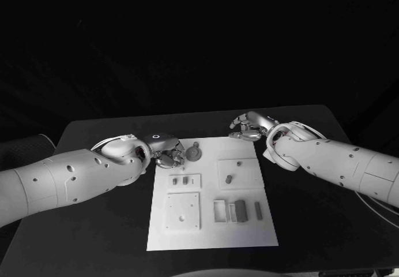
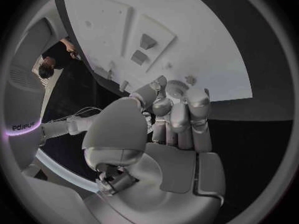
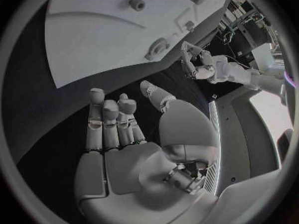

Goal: Assemble the parts on the task board

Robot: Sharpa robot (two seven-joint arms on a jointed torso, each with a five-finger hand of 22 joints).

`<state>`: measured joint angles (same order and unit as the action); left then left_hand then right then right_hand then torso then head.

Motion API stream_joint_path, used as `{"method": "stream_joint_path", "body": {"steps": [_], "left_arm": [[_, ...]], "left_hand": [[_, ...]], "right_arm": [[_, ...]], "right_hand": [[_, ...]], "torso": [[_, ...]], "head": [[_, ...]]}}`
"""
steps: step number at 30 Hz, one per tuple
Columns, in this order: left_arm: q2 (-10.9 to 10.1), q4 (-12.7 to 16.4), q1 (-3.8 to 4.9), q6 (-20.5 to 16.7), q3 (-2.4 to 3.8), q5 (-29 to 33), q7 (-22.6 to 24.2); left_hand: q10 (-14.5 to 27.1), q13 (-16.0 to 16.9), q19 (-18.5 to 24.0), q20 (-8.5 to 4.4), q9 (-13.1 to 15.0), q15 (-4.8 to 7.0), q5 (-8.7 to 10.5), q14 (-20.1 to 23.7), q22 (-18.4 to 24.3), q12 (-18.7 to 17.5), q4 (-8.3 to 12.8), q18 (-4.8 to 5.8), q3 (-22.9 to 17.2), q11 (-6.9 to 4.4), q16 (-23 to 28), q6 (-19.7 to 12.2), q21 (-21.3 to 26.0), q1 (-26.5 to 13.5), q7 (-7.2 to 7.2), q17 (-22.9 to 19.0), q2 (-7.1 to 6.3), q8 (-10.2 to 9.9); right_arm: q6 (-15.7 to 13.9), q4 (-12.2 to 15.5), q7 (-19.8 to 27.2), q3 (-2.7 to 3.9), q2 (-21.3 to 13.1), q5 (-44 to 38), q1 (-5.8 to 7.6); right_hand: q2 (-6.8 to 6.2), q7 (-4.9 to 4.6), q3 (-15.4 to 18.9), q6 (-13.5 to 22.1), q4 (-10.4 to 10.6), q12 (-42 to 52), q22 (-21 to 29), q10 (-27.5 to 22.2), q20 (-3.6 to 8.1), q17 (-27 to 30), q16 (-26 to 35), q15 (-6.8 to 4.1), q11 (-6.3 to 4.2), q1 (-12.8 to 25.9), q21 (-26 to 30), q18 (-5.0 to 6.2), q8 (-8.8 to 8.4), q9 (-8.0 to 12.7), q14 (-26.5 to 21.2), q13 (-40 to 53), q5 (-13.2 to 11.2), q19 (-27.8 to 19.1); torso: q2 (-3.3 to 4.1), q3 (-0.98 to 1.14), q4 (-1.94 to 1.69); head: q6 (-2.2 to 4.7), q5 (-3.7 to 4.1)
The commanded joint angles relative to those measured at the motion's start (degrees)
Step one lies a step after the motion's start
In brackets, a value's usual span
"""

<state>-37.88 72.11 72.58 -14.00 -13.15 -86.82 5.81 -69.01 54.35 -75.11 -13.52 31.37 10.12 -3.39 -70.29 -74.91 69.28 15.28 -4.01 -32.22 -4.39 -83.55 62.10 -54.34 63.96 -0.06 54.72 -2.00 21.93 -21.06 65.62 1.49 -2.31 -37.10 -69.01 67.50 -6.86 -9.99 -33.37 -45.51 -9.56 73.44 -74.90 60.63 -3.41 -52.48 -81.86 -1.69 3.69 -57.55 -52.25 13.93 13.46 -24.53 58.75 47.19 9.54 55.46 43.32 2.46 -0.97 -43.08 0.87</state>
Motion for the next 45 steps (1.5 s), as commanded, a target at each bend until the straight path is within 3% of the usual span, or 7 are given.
{"method": "stream_joint_path", "body": {"steps": [1, 11, 20, 24, 29, 33, 45], "left_arm": [[0.87, -0.50, -0.01, 0.61, -0.03, 0.24, 0.27], [1.01, -1.69, -0.05, 0.73, -0.06, 0.12, 0.24], [-0.72, -2.46, -0.03, -4.54, 0.01, 6.60, 1.37], [-2.18, -2.12, -0.01, -5.00, 0.12, 9.94, 1.70], [-4.78, -1.49, 0.02, -5.07, 0.23, 10.62, 0.24], [-6.00, -1.48, 0.02, -4.64, 0.21, 10.09, -0.43], [-8.64, -0.69, -0.82, -3.39, -0.42, 3.90, -5.66]], "left_hand": [[0.05, 0.06, 0.03, -0.30, 0.18, -0.15, -0.36, 0.04, -0.87, 0.25, 0.12, -3.13, -0.29, 0.38, -0.10, 1.96, -0.34, 0.03, 2.46, 0.06, -0.45, -0.39], [0.04, 0.08, 0.03, -0.31, 0.30, -0.15, -0.43, 0.07, -0.86, 0.24, 0.19, -3.12, -0.30, 0.39, -0.08, 1.92, -0.34, -0.03, 2.47, 0.00, -0.44, -0.43], [0.12, 0.10, 0.18, -0.58, 0.60, -0.60, -0.51, 1.02, -0.63, 0.02, -0.33, -3.27, -0.93, 0.97, 0.50, 0.81, 0.05, -0.58, 3.10, -1.52, -1.32, -1.49], [1.34, -0.60, 1.12, -0.45, 0.51, -1.19, 0.03, 2.17, -0.12, -1.59, -0.70, -3.14, -0.85, 1.60, 2.14, -1.69, 1.17, -0.89, 3.73, -2.22, -3.78, -3.02], [4.13, -2.27, 2.85, 0.15, 0.41, -2.42, 0.24, 4.10, 0.63, -4.93, -2.21, -3.09, 1.01, 2.90, 4.63, -5.46, 3.08, -3.00, 5.07, -3.13, -9.67, -5.06], [5.73, -3.34, 4.12, 0.72, 0.77, -2.94, 0.17, 5.58, 1.22, -6.80, -2.62, -3.01, 1.51, 3.40, 6.14, -6.52, 4.54, -2.84, 5.58, -3.63, -10.61, -5.49], [10.91, -13.90, 8.00, 2.51, 3.46, -4.66, 0.40, 9.53, 3.67, -21.28, -2.33, -2.00, 5.15, 5.04, 12.74, -7.73, 10.81, -3.12, 6.96, -5.83, -12.62, -5.42]], "right_arm": [[0.30, 0.03, 0.43, 0.01, 0.05, -0.01, -0.02], [0.31, 0.01, 0.43, 0.01, 0.03, -0.01, -0.02], [0.25, 0.02, 0.44, 0.01, -0.14, -0.01, -0.02], [0.24, 0.03, 0.41, 0.01, -0.26, -0.01, -0.02], [0.24, 0.09, 0.40, 0.01, -0.51, -0.01, -0.02], [0.21, 0.09, 0.38, 0.01, -0.70, -0.01, -0.02], [0.22, 0.15, 0.41, 0.00, -0.83, -0.01, -0.21]], "right_hand": [[-0.02, -0.28, 0.09, 0.04, 0.38, 0.36, -0.43, -0.23, 0.31, 0.06, -0.39, -0.57, 0.06, 0.62, 0.26, 1.07, 0.34, 0.10, 0.00, -0.06, 0.32, 0.03], [-0.02, -0.29, 0.08, 0.05, 0.37, 0.36, -0.43, -0.23, 0.31, 0.06, -0.39, -0.57, 0.06, 0.61, 0.26, 1.07, 0.34, 0.10, -0.01, -0.07, 0.33, 0.03], [-0.02, -0.28, 0.08, 0.04, 0.37, 0.37, -0.43, -0.23, 0.32, 0.06, -0.40, -0.57, 0.06, 0.60, 0.25, 1.07, 0.35, 0.11, -0.01, -0.07, 0.33, 0.03], [-0.02, -0.28, 0.08, 0.04, 0.37, 0.37, -0.44, -0.23, 0.32, 0.06, -0.40, -0.57, 0.06, 0.60, 0.25, 1.07, 0.35, 0.11, -0.01, -0.07, 0.33, 0.03], [-0.02, -0.28, 0.07, 0.04, 0.37, 0.37, -0.44, -0.23, 0.32, 0.07, -0.40, -0.57, 0.05, 0.60, 0.25, 1.07, 0.35, 0.11, -0.01, -0.08, 0.34, 0.03], [-0.03, -0.28, 0.07, 0.04, 0.37, 0.38, -0.44, -0.24, 0.32, 0.07, -0.40, -0.57, 0.05, 0.60, 0.25, 1.07, 0.35, 0.11, -0.01, -0.08, 0.34, 0.03], [-0.03, -0.28, 0.07, 0.04, 0.38, 0.38, -0.44, -0.23, 0.33, 0.07, -0.40, -0.57, 0.05, 0.60, 0.25, 1.07, 0.36, 0.11, 0.00, -0.08, 0.34, 0.04]], "torso": [[0.05, 0.01, 0.07], [0.02, 0.07, 0.06], [0.01, 0.06, 0.03], [0.00, 0.06, 0.01], [-0.01, 0.06, -0.02], [0.00, 0.06, -0.04], [-0.01, 0.01, -0.09]], "head": [[0.01, -0.07], [-0.05, -0.04], [0.15, 0.10], [0.15, 0.15], [0.18, 0.26], [0.16, 0.29], [0.07, -0.27]]}}
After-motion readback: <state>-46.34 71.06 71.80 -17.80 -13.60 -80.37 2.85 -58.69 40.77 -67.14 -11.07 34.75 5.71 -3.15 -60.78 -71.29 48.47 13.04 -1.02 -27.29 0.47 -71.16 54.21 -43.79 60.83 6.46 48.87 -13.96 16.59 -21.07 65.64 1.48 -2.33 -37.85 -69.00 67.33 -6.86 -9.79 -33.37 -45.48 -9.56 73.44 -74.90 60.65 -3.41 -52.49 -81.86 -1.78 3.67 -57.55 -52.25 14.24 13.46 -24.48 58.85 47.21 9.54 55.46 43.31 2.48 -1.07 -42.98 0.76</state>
